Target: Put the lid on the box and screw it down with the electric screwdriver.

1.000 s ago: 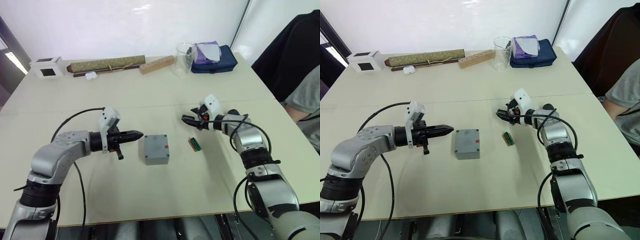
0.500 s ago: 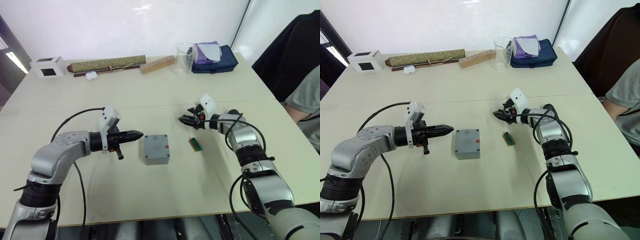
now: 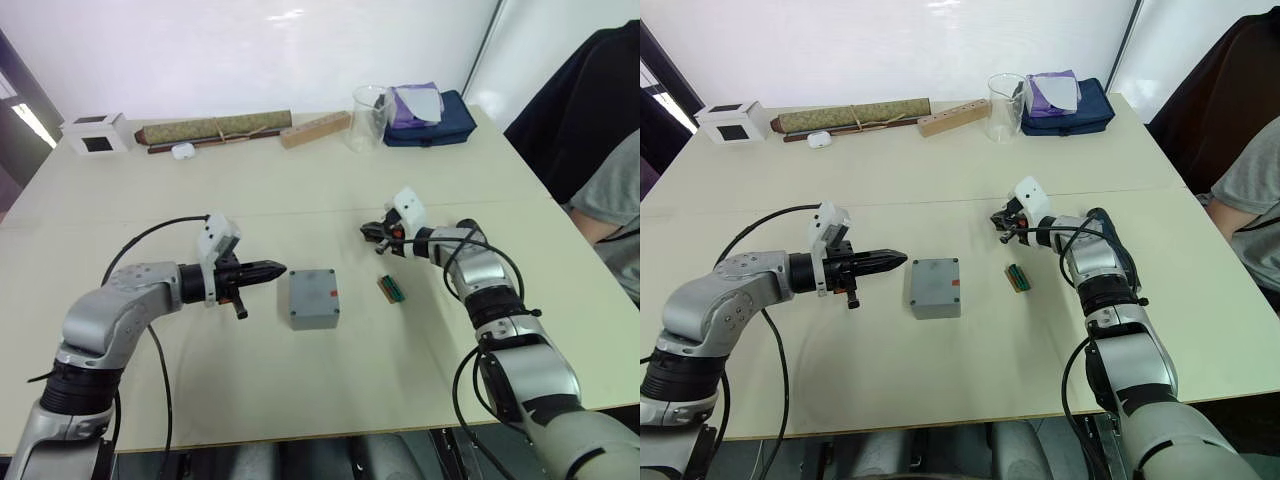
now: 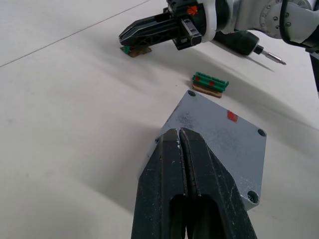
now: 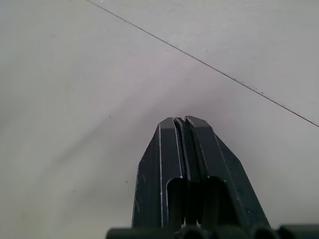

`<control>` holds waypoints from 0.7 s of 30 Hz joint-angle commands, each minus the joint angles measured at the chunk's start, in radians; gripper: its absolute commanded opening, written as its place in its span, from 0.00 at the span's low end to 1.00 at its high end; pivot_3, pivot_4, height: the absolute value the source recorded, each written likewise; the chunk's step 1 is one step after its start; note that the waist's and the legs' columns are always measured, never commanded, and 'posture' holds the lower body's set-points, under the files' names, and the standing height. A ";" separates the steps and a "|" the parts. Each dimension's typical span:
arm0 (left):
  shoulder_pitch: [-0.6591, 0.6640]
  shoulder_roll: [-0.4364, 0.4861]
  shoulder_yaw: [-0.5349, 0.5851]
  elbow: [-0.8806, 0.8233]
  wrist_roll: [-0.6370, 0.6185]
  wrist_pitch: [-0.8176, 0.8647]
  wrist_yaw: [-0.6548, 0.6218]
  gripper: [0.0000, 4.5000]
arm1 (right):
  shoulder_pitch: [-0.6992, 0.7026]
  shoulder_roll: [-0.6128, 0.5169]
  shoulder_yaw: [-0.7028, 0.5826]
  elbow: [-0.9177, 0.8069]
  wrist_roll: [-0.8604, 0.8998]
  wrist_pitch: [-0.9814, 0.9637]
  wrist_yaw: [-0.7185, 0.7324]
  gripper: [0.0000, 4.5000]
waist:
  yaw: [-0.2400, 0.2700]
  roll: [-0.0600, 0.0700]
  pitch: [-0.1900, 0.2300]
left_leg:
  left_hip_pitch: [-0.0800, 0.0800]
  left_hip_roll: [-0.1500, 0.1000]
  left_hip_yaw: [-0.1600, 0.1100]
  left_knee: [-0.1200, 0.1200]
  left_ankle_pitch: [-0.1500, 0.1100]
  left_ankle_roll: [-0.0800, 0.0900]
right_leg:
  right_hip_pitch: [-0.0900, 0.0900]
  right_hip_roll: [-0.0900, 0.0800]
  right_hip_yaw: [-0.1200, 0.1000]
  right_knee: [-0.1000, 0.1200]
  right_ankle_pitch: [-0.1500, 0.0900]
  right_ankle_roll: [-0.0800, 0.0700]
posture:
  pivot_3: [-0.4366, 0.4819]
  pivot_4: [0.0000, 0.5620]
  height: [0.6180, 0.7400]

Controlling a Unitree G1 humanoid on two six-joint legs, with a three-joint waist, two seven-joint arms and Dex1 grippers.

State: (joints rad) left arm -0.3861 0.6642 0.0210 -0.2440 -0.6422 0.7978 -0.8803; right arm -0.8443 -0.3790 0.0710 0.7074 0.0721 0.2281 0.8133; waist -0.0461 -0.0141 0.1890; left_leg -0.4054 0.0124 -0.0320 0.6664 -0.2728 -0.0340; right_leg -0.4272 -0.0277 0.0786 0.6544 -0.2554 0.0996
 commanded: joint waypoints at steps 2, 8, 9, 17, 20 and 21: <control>0.000 -0.001 0.009 -0.030 -0.004 -0.014 -0.002 0.00 | 0.003 -0.017 -0.026 -0.088 0.021 0.014 0.002 0.01 | 0.000 0.000 0.000 | 0.000 0.000 0.000 0.000 0.000 0.000 | 0.000 0.000 0.000 0.000 0.000 0.000 | 0.48 0.27 1.00; 0.000 -0.004 0.007 -0.028 -0.004 -0.019 -0.006 0.00 | 0.022 -0.023 -0.060 -0.188 0.059 0.074 -0.019 0.01 | 0.000 0.000 0.000 | 0.000 0.000 0.000 0.000 0.000 0.000 | 0.000 0.000 0.000 0.000 0.000 0.000 | 0.48 0.27 1.00; -0.002 -0.004 0.007 -0.026 -0.005 -0.020 -0.008 0.00 | 0.027 -0.024 -0.070 -0.213 0.071 0.092 -0.023 0.01 | 0.000 0.000 0.000 | 0.000 0.000 0.000 0.000 0.000 0.000 | 0.000 0.000 0.000 0.000 0.000 0.000 | 0.48 0.27 1.00; 0.003 0.011 0.017 -0.059 -0.032 0.004 -0.029 0.00 | 0.129 -0.040 -0.090 -0.527 0.172 0.251 -0.014 0.01 | 0.001 0.000 0.000 | 0.000 0.000 0.000 0.000 0.000 0.000 | 0.000 0.000 0.000 0.000 0.000 0.000 | 0.48 0.27 1.00; 0.012 0.028 0.020 -0.076 -0.043 0.014 -0.042 0.00 | 0.183 -0.047 -0.090 -0.667 0.210 0.320 -0.022 0.01 | 0.002 0.000 0.000 | 0.000 0.000 -0.001 0.000 0.000 0.000 | 0.000 0.000 0.000 0.000 0.000 0.000 | 0.48 0.27 1.00; 0.015 0.034 0.021 -0.080 -0.046 0.016 -0.045 0.00 | 0.198 -0.049 -0.090 -0.704 0.220 0.340 -0.027 0.01 | 0.001 0.000 0.000 | 0.000 0.000 0.000 0.000 0.000 0.000 | 0.000 0.000 0.000 0.000 0.000 0.000 | 0.48 0.27 1.00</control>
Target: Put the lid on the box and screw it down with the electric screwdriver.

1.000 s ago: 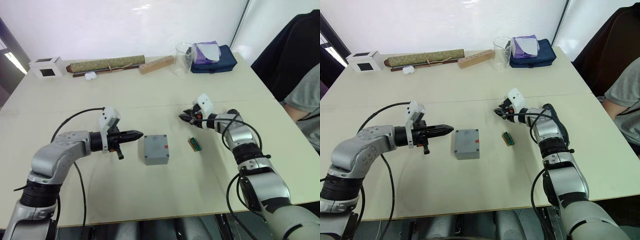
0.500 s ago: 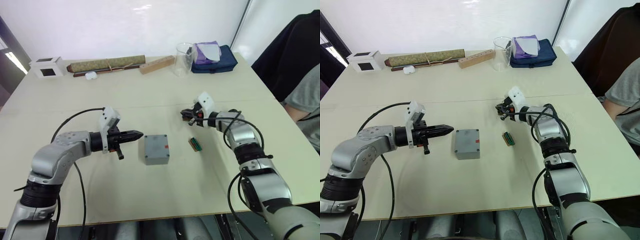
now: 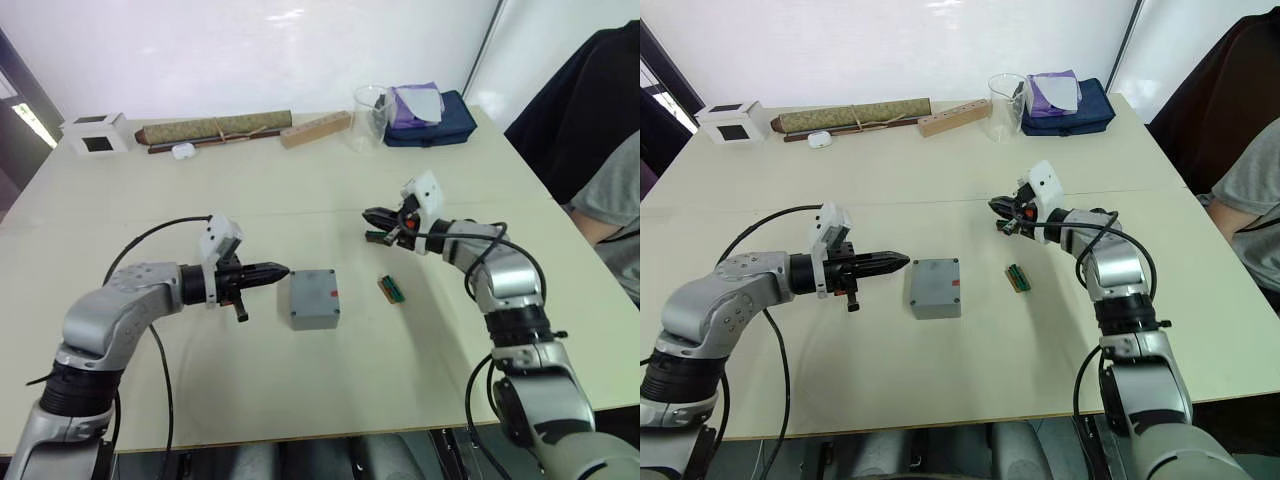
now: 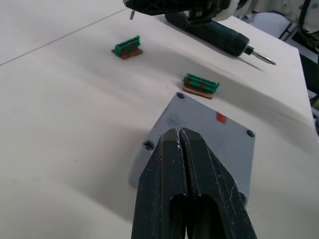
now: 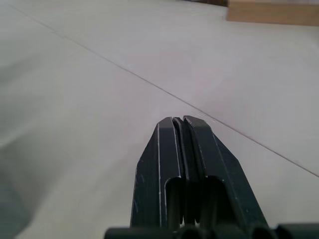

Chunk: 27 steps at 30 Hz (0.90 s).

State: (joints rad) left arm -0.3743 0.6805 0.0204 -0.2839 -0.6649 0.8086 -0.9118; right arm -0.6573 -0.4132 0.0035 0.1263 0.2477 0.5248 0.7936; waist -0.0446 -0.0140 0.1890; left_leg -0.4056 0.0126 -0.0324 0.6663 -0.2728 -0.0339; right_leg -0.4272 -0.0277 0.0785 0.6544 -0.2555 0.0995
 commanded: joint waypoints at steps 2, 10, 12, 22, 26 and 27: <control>0.010 0.032 0.028 -0.051 -0.034 0.014 -0.026 0.00 | 0.058 -0.016 -0.015 -0.231 0.073 0.089 -0.015 0.01 | 0.000 0.000 0.000 | 0.000 0.000 0.000 0.000 0.000 0.000 | 0.000 0.000 0.000 0.000 0.000 0.000 | 0.48 0.27 1.00; 0.025 0.079 0.023 -0.056 -0.046 0.019 -0.063 0.00 | 0.251 0.021 0.120 -0.511 0.087 0.153 -0.086 0.01 | 0.000 0.000 0.000 | 0.000 0.000 0.000 0.000 0.000 0.000 | 0.000 0.001 0.000 0.000 0.000 0.000 | 0.48 0.27 1.00; 0.021 0.077 0.023 -0.053 -0.045 0.020 -0.060 0.00 | 0.254 0.026 0.133 -0.511 0.087 0.151 -0.098 0.01 | 0.000 0.000 0.000 | 0.000 0.000 0.000 0.000 0.000 0.000 | 0.000 0.001 0.000 0.000 0.000 0.000 | 0.48 0.27 1.00; 0.020 0.063 0.021 -0.051 -0.041 0.018 -0.042 0.00 | 0.239 0.034 0.161 -0.478 0.080 0.129 -0.125 0.01 | 0.000 0.000 0.000 | 0.000 0.000 0.000 0.000 0.000 -0.001 | 0.000 0.001 0.000 0.000 0.000 0.000 | 0.48 0.27 1.00; 0.017 0.060 0.022 -0.049 -0.041 0.017 -0.036 0.00 | 0.237 0.023 0.171 -0.462 0.073 0.126 -0.118 0.01 | 0.000 0.000 0.000 | 0.000 0.000 0.000 0.000 0.000 -0.001 | 0.000 0.001 0.000 0.000 0.000 0.000 | 0.48 0.27 1.00; 0.016 0.059 0.022 -0.049 -0.040 0.017 -0.035 0.00 | 0.236 0.020 0.175 -0.457 0.069 0.123 -0.116 0.01 | 0.000 0.000 0.000 | 0.000 0.000 0.000 0.000 0.000 -0.001 | 0.000 0.001 0.000 0.000 0.000 0.000 | 0.48 0.27 1.00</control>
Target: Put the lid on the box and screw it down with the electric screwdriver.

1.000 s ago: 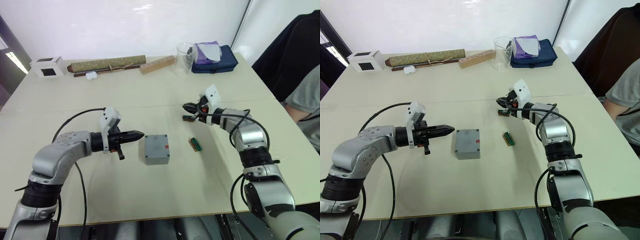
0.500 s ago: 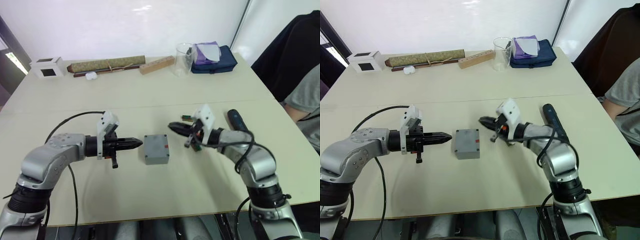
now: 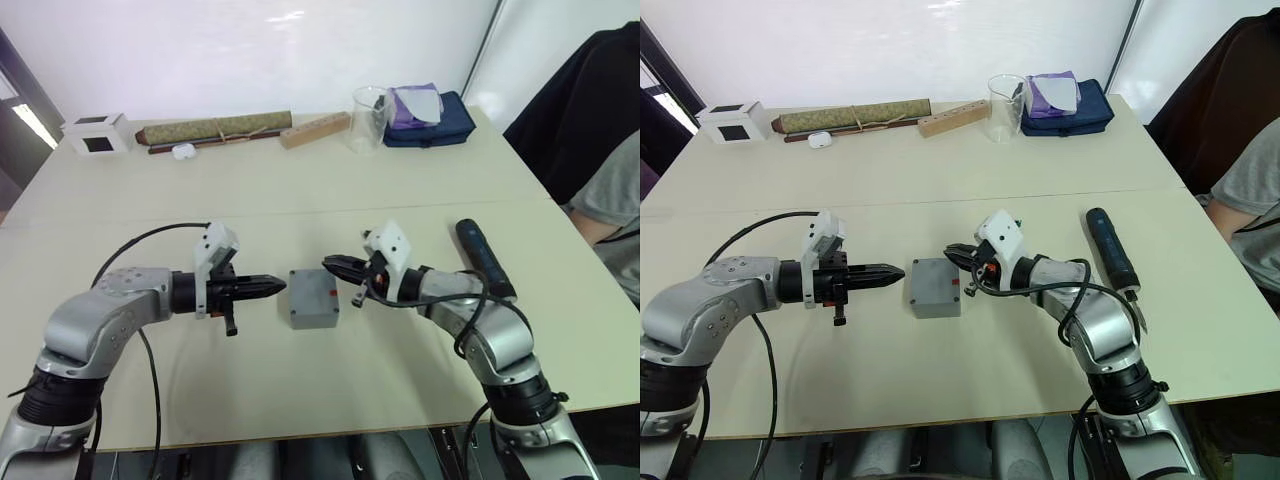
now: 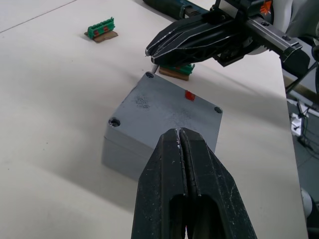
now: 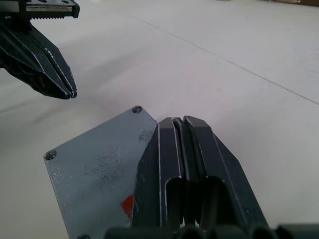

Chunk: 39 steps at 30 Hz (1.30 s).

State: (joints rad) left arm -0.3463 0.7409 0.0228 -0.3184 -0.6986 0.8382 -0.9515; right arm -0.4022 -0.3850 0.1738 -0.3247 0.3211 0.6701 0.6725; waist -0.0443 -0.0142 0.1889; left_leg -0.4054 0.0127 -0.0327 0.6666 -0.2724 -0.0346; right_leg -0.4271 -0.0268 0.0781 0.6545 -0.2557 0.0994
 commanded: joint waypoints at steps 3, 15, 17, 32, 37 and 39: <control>-0.014 -0.005 0.018 -0.012 -0.005 -0.014 0.008 0.00 | -0.020 -0.011 0.008 0.003 -0.007 -0.026 0.006 0.01 | 0.000 0.000 0.000 | 0.000 0.000 0.000 0.000 0.000 0.000 | 0.000 0.000 0.000 0.000 0.000 0.000 | 0.48 0.27 1.00; -0.016 -0.011 0.015 -0.014 -0.006 -0.013 0.021 0.00 | -0.018 -0.014 0.016 0.030 -0.020 -0.043 0.003 0.01 | 0.000 0.000 0.000 | 0.000 0.000 0.000 0.000 0.000 0.000 | 0.000 0.000 0.000 0.000 0.000 0.000 | 0.48 0.27 1.00; -0.017 -0.011 0.015 -0.014 -0.006 -0.013 0.022 0.00 | -0.015 -0.014 0.016 0.027 -0.020 -0.040 0.003 0.01 | 0.000 0.000 0.000 | 0.000 0.000 0.000 0.000 0.000 0.000 | 0.000 0.000 0.000 0.000 0.000 0.000 | 0.48 0.27 1.00; -0.051 -0.035 0.010 -0.004 -0.018 -0.014 0.015 0.00 | -0.006 -0.043 -0.048 -0.046 0.037 0.054 -0.005 0.99 | 0.000 0.000 0.000 | 0.000 0.000 0.000 0.000 0.000 0.000 | 0.000 0.000 0.000 0.000 0.000 0.000 | 0.48 0.27 1.00; -0.103 -0.048 -0.013 -0.002 -0.018 -0.018 -0.017 0.00 | -0.074 -0.084 -0.209 -0.127 0.198 0.308 -0.035 0.99 | 0.002 0.000 0.000 | 0.000 0.000 0.000 0.000 0.000 0.000 | 0.000 0.000 0.000 0.000 0.000 0.000 | 0.48 0.27 1.00; -0.137 -0.052 -0.033 -0.005 -0.014 -0.028 -0.039 0.00 | -0.161 -0.172 -0.307 -0.129 0.278 0.480 -0.023 0.99 | 0.003 0.000 0.000 | 0.000 0.000 0.000 0.000 0.000 0.000 | 0.000 0.000 0.000 0.000 0.000 0.000 | 0.48 0.27 1.00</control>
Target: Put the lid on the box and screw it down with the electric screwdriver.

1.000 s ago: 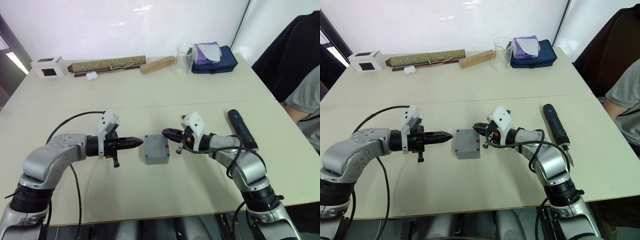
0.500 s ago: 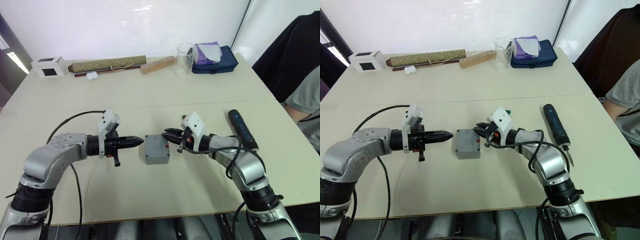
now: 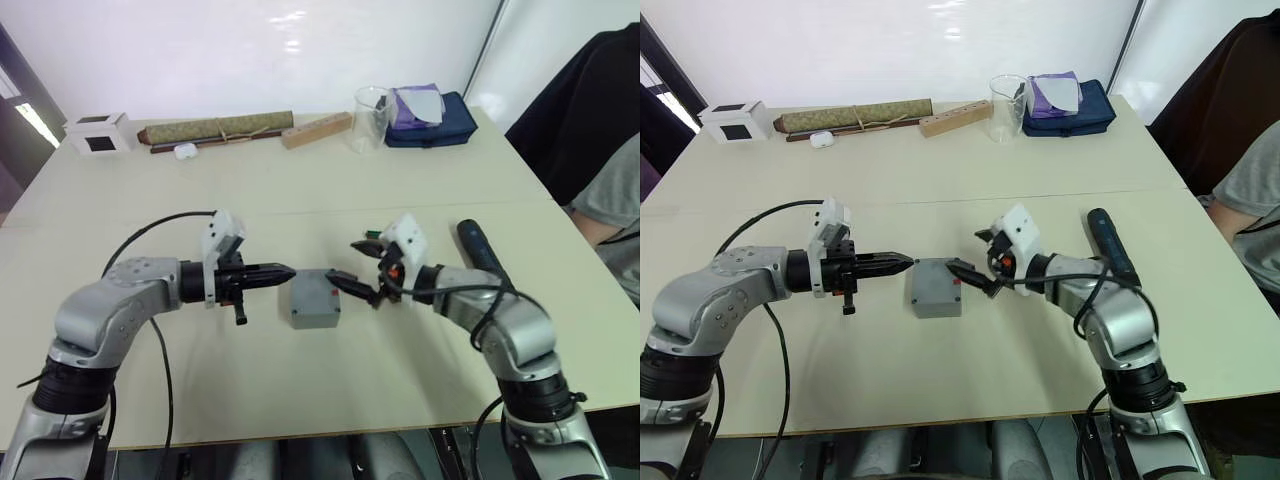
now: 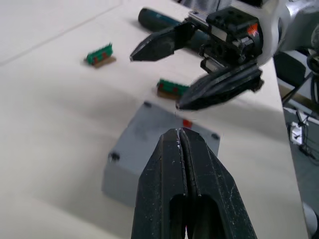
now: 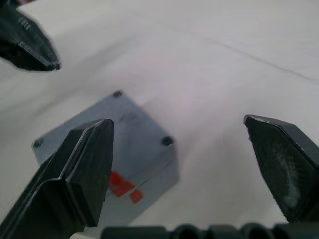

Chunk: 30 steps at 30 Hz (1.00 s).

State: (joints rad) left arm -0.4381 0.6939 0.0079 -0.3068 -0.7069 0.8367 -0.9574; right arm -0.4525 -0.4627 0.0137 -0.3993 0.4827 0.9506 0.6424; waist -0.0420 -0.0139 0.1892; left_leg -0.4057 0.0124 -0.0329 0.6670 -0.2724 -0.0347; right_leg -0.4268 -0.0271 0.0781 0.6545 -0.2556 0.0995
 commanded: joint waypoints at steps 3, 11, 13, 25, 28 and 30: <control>-0.107 -0.019 -0.055 -0.032 0.003 -0.055 -0.068 0.00 | -0.284 -0.292 -0.231 0.065 0.161 0.410 0.035 0.99 | 0.004 0.002 0.002 | -0.001 -0.001 0.000 0.000 0.000 0.000 | 0.000 -0.001 0.000 0.000 0.000 0.000 | 0.48 0.27 1.00; -0.133 -0.038 -0.122 -0.063 0.054 -0.141 -0.114 0.00 | -0.452 -0.659 0.059 0.418 0.075 0.517 0.186 0.99 | -0.004 0.001 0.001 | 0.000 0.001 0.003 -0.003 -0.001 0.001 | 0.000 0.001 0.001 -0.005 0.000 0.000 | 0.48 0.27 1.00; -0.140 -0.045 -0.132 -0.061 0.060 -0.149 -0.117 0.00 | -0.505 -0.692 0.166 0.516 0.054 0.533 0.239 0.99 | -0.003 0.002 0.001 | 0.000 0.000 0.005 -0.001 -0.001 0.001 | -0.001 0.000 0.003 -0.005 0.000 0.000 | 0.48 0.27 1.00; -0.098 -0.042 -0.130 -0.101 0.080 -0.154 -0.090 0.00 | -0.745 -0.621 0.651 1.060 -0.285 0.266 0.574 0.99 | -0.003 0.002 0.002 | -0.002 0.000 0.005 -0.001 -0.001 0.001 | -0.002 0.000 0.003 -0.005 0.000 0.000 | 0.48 0.27 1.00; -0.050 -0.026 -0.093 -0.154 0.047 -0.119 -0.058 0.00 | -0.764 -0.566 0.708 1.183 -0.374 0.180 0.647 0.99 | -0.007 0.002 0.002 | -0.001 0.000 0.005 -0.001 -0.001 0.001 | -0.002 0.000 0.003 -0.005 0.000 0.000 | 0.48 0.27 1.00; -0.034 -0.021 -0.087 -0.178 0.039 -0.102 -0.040 0.00 | -0.771 -0.528 0.725 1.255 -0.415 0.150 0.690 0.99 | -0.004 0.002 0.002 | -0.001 0.000 0.004 -0.001 -0.001 0.001 | -0.002 0.001 0.002 -0.004 0.000 0.000 | 0.48 0.27 1.00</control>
State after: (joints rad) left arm -0.4745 0.6614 -0.1228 -0.4307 -0.6432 0.7231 -1.0171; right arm -1.1918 -1.0045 0.7300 0.7979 0.1193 1.1372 1.2842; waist -0.0463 -0.0116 0.1910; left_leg -0.4067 0.0127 -0.0294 0.6659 -0.2729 -0.0337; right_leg -0.4287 -0.0266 0.0802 0.6509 -0.2557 0.0998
